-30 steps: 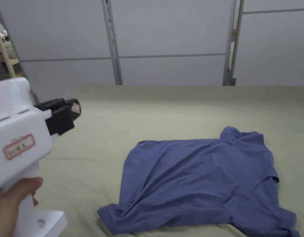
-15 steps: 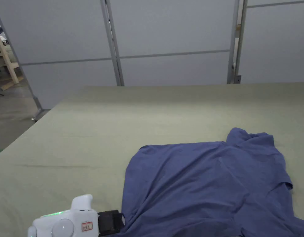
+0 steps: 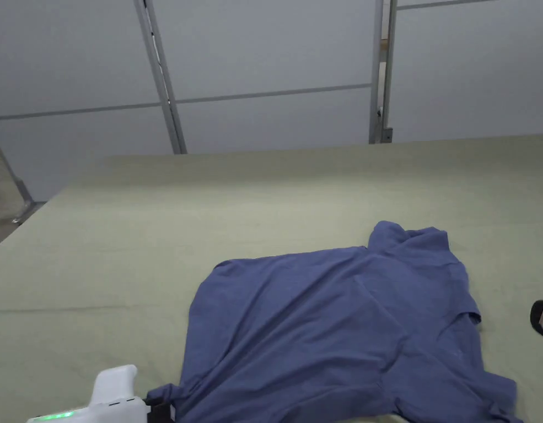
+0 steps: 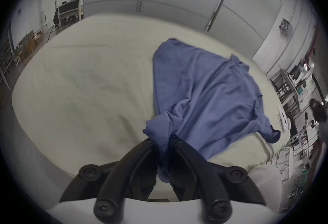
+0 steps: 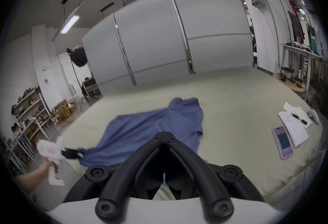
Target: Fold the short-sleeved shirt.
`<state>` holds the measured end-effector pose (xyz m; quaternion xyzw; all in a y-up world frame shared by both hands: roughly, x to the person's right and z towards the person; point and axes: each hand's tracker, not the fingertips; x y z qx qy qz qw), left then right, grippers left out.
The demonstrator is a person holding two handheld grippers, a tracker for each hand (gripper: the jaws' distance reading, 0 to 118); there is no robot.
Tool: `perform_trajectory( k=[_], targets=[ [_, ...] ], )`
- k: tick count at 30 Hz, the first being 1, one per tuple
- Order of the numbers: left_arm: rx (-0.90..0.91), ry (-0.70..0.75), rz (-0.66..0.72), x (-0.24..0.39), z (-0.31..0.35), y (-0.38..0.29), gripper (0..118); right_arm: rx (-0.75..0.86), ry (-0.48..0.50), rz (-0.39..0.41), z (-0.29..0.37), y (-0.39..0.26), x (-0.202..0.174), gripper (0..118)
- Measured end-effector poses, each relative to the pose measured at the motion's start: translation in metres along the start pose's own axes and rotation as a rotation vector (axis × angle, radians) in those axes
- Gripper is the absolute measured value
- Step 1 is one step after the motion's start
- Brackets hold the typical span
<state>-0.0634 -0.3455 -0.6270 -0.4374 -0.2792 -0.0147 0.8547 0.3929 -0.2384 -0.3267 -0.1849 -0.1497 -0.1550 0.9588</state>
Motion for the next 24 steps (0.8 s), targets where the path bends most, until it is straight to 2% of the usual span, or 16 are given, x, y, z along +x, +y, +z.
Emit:
perform_trajectory(
  k=[2,5,6,7,8,9,11,12,13,14,15,16,20,21,23,24],
  targets=[
    [0.052,-0.032,-0.002,0.005,0.021,0.005,11,-0.046,-0.026,0.019,-0.009,-0.022,0.011,2],
    [0.087,-0.066,0.01,0.016,0.036,0.016,11,-0.128,-0.023,-0.04,-0.031,-0.05,0.034,16],
    [0.095,-0.072,0.016,0.018,0.038,0.019,11,-0.144,-0.057,-0.049,-0.03,-0.058,0.03,35],
    [0.099,-0.087,0.021,0.018,0.04,0.021,11,-0.157,-0.065,-0.014,-0.036,-0.065,0.033,80],
    [0.101,-0.087,0.018,0.019,0.04,0.022,11,-0.172,-0.067,0.012,-0.044,-0.073,0.035,116],
    [0.106,-0.08,0.014,0.012,0.035,0.022,11,-0.096,-0.063,0.015,-0.049,-0.086,0.038,118],
    [0.109,-0.08,0.006,0.01,0.035,0.023,11,-0.253,-0.081,0.015,-0.066,-0.096,0.046,118],
    [0.102,-0.084,0.01,0.009,0.034,0.024,11,-0.333,-0.086,-0.024,-0.074,-0.1,0.048,118],
    [0.098,-0.086,0.014,0.017,0.034,0.022,11,-0.364,-0.052,-0.079,-0.078,-0.105,0.052,110],
    [0.095,-0.086,0.012,0.018,0.033,0.021,11,-0.329,-0.015,-0.109,-0.074,-0.121,0.056,92],
    [0.092,-0.075,0.004,0.019,0.032,0.02,11,-0.308,-0.023,-0.128,-0.074,-0.126,0.057,54],
    [0.089,-0.063,-0.002,0.019,0.032,0.019,11,-0.32,-0.056,-0.127,-0.078,-0.129,0.057,40],
    [0.064,-0.06,0.012,0.013,0.026,0.016,11,-0.385,0.027,-0.144,-0.081,-0.137,0.057,37],
    [0.06,-0.059,0.019,0.007,0.021,0.013,11,-0.396,0.021,-0.113,-0.081,-0.138,0.053,22],
    [0.054,-0.059,0.035,0.005,0.018,0.012,11,-0.385,-0.004,-0.096,-0.078,-0.137,0.048,17],
    [0.052,-0.06,0.039,0.004,0.017,0.011,11,-0.372,-0.005,-0.124,-0.079,-0.135,0.049,16]
  ],
)
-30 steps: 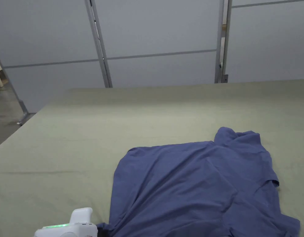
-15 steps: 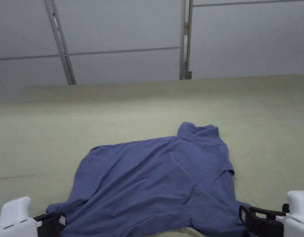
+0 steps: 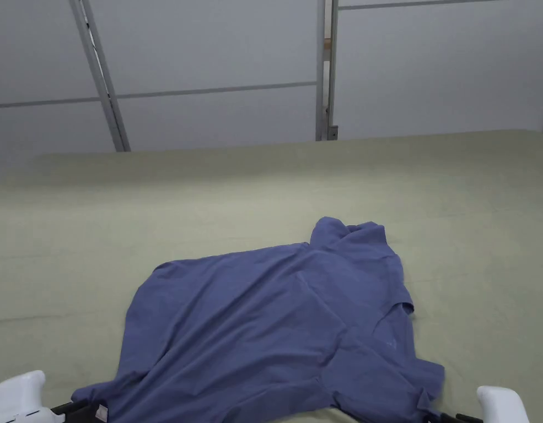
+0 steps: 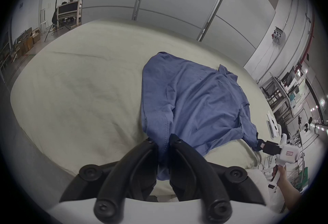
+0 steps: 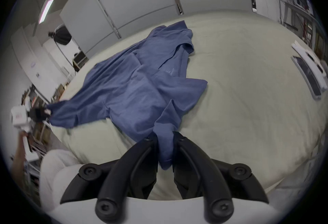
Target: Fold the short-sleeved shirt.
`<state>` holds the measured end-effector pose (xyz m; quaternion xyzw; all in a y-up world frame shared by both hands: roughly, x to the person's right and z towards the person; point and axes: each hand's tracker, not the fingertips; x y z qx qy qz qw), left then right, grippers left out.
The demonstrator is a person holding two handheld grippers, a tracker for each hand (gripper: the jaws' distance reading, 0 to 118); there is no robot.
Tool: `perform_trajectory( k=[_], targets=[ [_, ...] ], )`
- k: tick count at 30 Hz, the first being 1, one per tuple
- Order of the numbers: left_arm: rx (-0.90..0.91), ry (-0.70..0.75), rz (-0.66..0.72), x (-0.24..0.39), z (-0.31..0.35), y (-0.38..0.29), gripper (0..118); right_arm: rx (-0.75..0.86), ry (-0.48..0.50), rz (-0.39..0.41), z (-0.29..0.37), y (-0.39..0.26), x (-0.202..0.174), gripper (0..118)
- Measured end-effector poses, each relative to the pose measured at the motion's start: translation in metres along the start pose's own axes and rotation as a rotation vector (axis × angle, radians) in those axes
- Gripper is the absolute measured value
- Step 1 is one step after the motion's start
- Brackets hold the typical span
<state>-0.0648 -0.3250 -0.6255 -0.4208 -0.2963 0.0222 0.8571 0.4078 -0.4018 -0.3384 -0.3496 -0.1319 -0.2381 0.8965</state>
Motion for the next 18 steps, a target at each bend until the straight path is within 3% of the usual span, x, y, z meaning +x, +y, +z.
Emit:
perform_trajectory(
  k=[2,4,6,9,12,18],
  targets=[
    [-0.002,0.0,0.012,0.0,0.001,-0.002,11,0.028,0.07,-0.126,0.007,0.003,0.006,15],
    [0.004,-0.033,0.066,-0.003,0.003,0.001,11,0.065,0.102,-0.178,0.011,0.01,0.006,14],
    [0.024,-0.051,0.093,-0.009,0.005,0.005,11,0.085,0.079,-0.169,0.019,0.02,0.007,14],
    [0.069,-0.083,0.115,-0.006,0.011,0.021,11,0.155,0.136,-0.187,0.032,0.049,0.002,14],
    [0.076,-0.096,0.173,0.0,0.002,0.055,11,0.223,0.14,-0.148,0.031,0.096,-0.003,14],
    [0.105,-0.118,0.265,0.007,-0.059,0.134,11,0.24,0.024,-0.054,-0.037,0.198,0.006,14]
  ],
)
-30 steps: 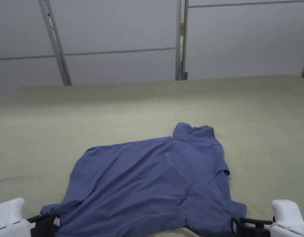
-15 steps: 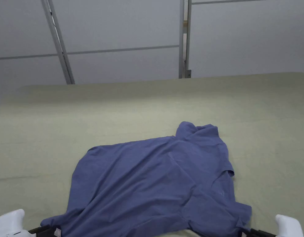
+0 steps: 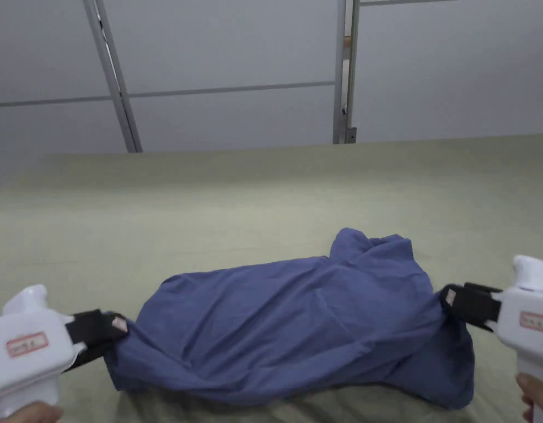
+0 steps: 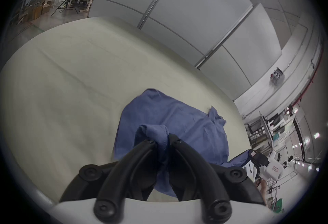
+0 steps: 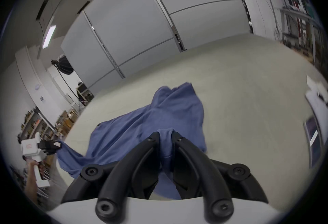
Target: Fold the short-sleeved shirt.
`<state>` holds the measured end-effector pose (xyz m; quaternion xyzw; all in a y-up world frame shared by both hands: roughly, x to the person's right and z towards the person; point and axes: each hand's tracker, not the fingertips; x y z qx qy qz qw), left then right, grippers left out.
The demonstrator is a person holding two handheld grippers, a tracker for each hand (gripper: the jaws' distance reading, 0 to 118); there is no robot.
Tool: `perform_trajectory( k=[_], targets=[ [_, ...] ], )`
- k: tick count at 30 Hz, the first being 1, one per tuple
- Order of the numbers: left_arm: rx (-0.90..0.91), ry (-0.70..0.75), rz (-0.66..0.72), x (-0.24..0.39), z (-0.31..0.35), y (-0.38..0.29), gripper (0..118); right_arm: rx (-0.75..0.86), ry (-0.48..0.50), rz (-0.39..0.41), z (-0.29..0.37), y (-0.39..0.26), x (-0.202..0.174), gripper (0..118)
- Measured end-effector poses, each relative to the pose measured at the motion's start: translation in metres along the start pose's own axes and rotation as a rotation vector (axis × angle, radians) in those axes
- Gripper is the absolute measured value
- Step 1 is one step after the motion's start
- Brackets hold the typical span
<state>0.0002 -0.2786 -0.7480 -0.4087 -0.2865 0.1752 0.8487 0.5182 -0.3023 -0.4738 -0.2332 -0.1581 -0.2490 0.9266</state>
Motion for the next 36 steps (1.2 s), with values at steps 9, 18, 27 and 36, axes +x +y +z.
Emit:
perform_trajectory(
  k=[9,18,27,36],
  targets=[
    [-0.106,0.176,-0.092,-0.004,-0.103,0.039,34,-0.111,-0.188,-0.003,-0.098,0.037,0.016,34],
    [0.22,0.09,-0.265,-0.01,0.003,0.038,118,0.244,-0.019,0.021,0.052,0.037,-0.04,118],
    [-0.008,0.115,-0.227,-0.026,-0.007,-0.029,0,0.337,-0.057,0.185,0.1,-0.012,-0.03,2],
    [-0.198,0.208,-0.254,-0.048,-0.077,-0.048,118,0.217,0.024,0.052,0.114,-0.03,-0.021,2]
  ],
)
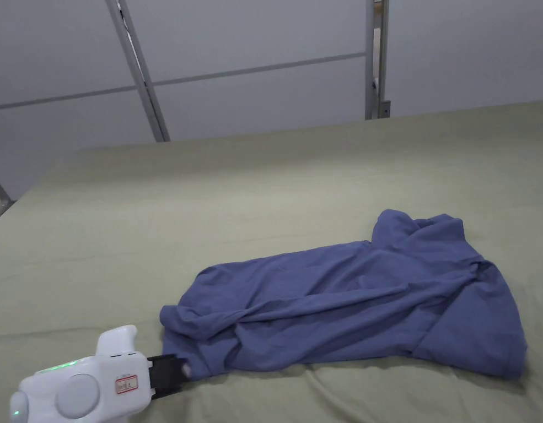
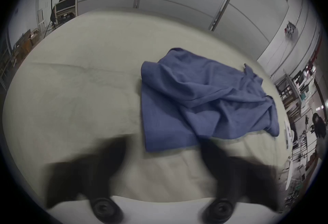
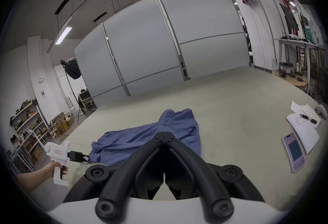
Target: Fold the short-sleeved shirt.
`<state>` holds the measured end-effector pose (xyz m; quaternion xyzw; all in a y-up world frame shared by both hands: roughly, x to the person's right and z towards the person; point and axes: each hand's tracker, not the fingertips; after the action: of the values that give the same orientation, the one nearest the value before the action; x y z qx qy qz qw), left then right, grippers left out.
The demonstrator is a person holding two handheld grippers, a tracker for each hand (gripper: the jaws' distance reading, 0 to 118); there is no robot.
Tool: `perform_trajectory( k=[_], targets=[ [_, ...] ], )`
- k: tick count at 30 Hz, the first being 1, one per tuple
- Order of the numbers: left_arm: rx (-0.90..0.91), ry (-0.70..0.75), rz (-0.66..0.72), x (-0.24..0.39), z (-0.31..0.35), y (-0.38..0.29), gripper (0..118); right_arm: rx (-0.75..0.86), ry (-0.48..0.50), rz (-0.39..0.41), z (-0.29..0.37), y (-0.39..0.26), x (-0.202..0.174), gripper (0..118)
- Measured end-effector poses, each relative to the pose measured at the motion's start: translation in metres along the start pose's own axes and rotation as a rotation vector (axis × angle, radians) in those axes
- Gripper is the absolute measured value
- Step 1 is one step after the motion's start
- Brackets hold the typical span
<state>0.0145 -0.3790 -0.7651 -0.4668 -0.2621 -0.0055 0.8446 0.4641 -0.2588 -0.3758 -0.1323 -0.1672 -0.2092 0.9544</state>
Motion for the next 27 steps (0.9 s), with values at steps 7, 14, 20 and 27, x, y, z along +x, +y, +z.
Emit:
perform_trajectory(
  k=[7,14,20,27],
  targets=[
    [-0.07,-0.019,-0.058,0.036,-0.02,0.013,104,-0.083,-0.024,0.073,-0.014,-0.013,0.009,2],
    [-0.034,-0.049,0.05,0.027,-0.028,0.015,17,-0.11,-0.022,0.075,-0.017,-0.03,-0.005,2],
    [0.057,-0.038,-0.099,0.057,0.016,0.008,17,-0.19,-0.049,0.12,-0.046,-0.042,-0.008,2],
    [0.097,-0.078,-0.069,0.044,0.024,0.032,17,-0.319,-0.102,0.054,-0.128,-0.083,0.027,117]
  ],
)
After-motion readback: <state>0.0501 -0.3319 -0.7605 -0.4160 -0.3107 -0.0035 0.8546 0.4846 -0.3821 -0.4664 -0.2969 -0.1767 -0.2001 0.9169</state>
